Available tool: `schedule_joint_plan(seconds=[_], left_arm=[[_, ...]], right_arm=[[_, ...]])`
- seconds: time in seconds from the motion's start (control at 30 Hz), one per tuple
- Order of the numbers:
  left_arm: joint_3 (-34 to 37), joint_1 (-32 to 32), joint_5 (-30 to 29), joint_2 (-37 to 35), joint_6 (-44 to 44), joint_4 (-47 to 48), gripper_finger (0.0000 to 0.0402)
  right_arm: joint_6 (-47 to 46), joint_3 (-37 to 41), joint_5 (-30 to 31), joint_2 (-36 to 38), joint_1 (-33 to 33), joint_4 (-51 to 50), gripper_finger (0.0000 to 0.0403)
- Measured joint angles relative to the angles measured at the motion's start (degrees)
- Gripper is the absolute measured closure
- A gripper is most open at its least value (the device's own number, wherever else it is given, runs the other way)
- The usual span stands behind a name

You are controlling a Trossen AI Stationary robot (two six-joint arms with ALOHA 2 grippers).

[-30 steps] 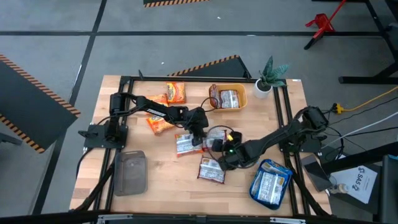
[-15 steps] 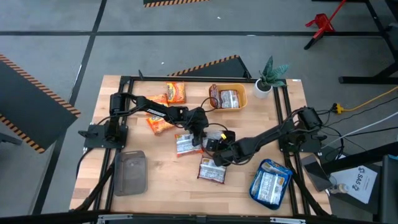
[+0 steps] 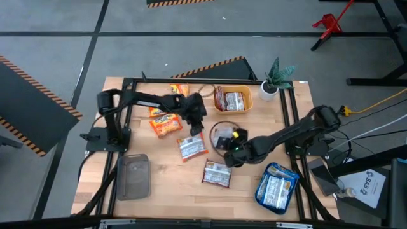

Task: Sort Maruchan noodles
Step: Put the red noodle pack into the yellow bin

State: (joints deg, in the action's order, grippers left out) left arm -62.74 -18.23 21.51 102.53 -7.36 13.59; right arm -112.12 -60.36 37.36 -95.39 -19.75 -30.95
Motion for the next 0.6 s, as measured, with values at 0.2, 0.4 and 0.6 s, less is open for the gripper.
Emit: schedule_joint_plan(seconds=[0.2, 0.4, 0.6], left_arm=[[-0.11, -3.24, -2.9, -7.32, 0.49, -0.5, 0.0402], [-0.11, -5.91, -4.28, -10.89, 2.86, -0.27, 0.0402], [-0.11, -8.19, -2.15, -10.88, 3.23, 1.49, 0.0402]], right_arm=[[-4.69, -0.07, 10.53, 10.5, 2.63, -17.97, 0.0309], [13.99, -0.04, 7.55, 18.13, 15.93, -22.43, 0.031], [48.53, -0.07, -10.21, 21.42, 34.58, -9.41, 0.031]])
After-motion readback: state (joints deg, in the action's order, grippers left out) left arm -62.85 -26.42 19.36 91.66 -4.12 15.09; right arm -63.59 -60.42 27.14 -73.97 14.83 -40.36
